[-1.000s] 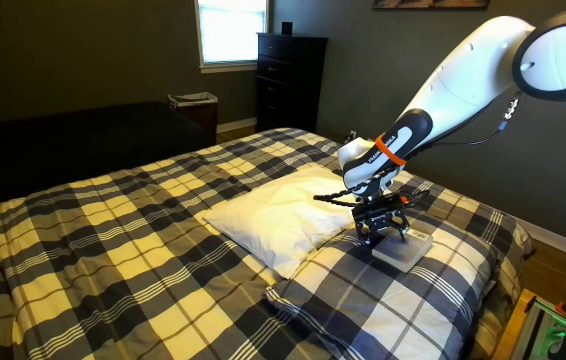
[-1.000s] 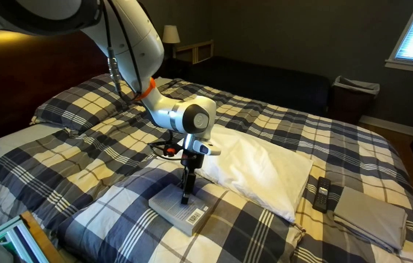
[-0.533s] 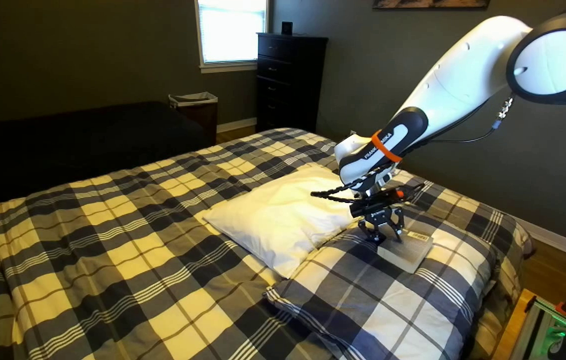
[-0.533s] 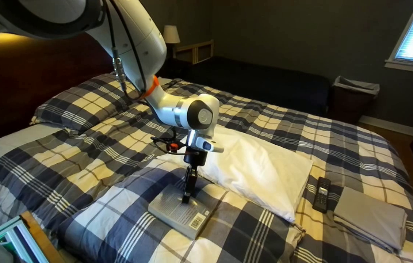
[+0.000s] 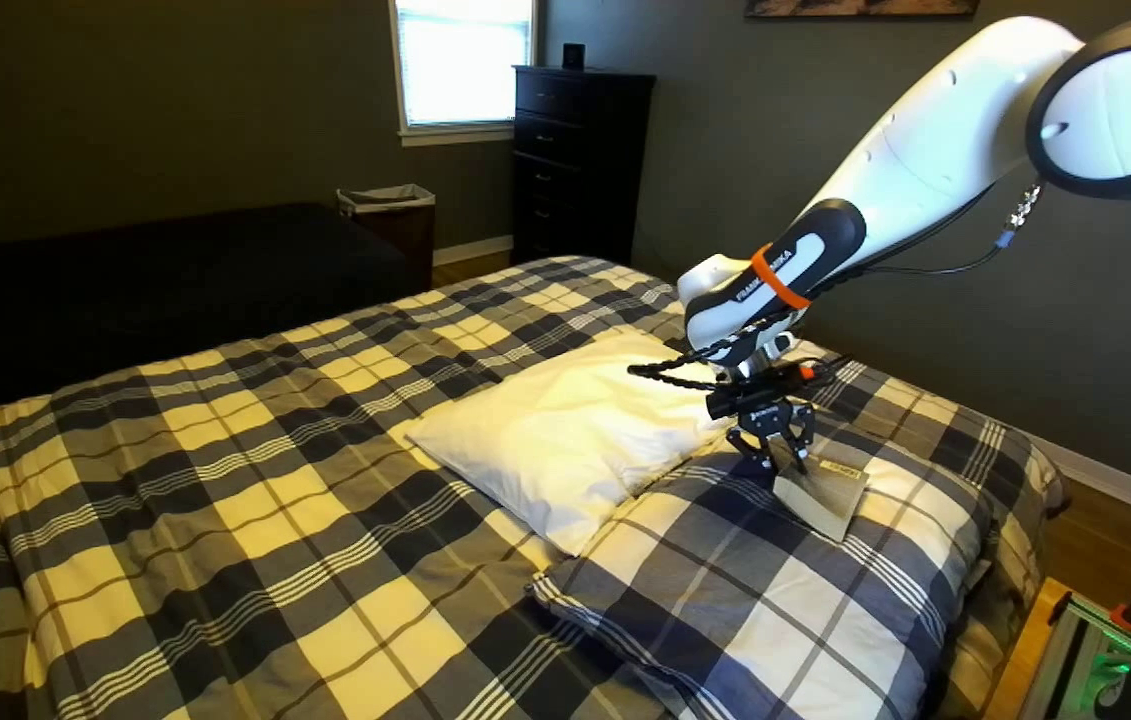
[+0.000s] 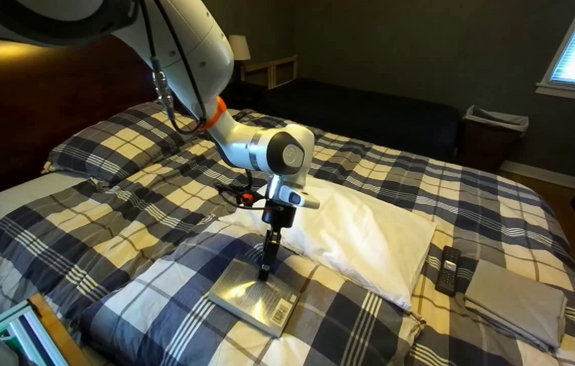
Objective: Move the white pillow forward, remove the book from the pillow and put it on the bed
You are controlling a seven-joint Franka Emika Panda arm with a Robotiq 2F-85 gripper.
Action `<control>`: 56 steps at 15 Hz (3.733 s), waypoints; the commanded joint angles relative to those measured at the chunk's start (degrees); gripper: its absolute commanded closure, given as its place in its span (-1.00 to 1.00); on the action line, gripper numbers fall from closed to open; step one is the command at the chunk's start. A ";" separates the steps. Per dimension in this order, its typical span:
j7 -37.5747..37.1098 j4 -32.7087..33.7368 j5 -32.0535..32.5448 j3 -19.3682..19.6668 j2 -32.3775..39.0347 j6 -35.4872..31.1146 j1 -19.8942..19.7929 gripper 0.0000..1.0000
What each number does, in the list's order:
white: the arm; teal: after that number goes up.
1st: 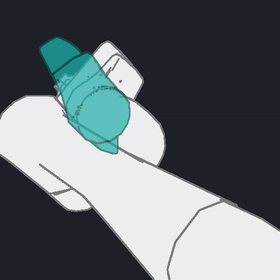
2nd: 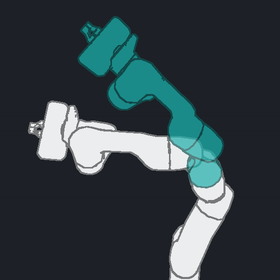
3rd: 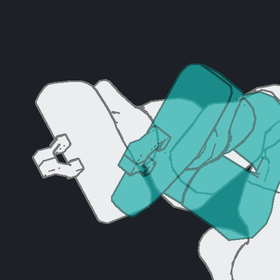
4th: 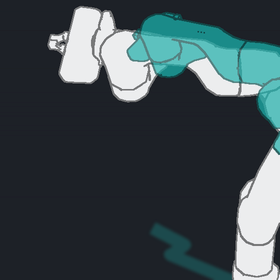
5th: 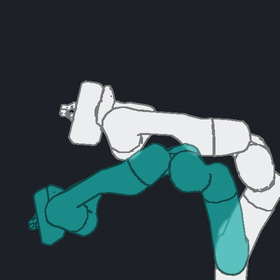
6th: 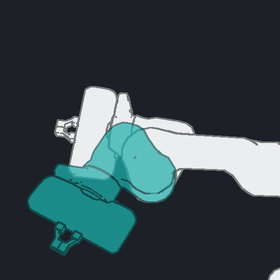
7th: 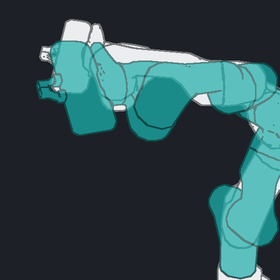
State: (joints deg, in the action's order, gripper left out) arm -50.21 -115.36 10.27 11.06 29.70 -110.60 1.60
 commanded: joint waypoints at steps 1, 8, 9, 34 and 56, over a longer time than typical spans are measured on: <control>0.89 -1.30 0.36 1.12 -4.26 0.51 -1.77 0.83; -0.66 -2.00 2.08 4.08 -13.30 -0.64 -5.09 0.86; -0.40 -1.88 2.07 4.11 -13.95 -0.58 -5.64 0.86; -0.75 0.73 2.56 7.09 -17.04 -6.58 -13.92 0.44; -1.83 14.41 13.40 18.78 7.50 -33.75 -18.69 0.86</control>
State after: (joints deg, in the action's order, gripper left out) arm -51.68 -104.41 23.32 28.07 32.04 -140.58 -16.46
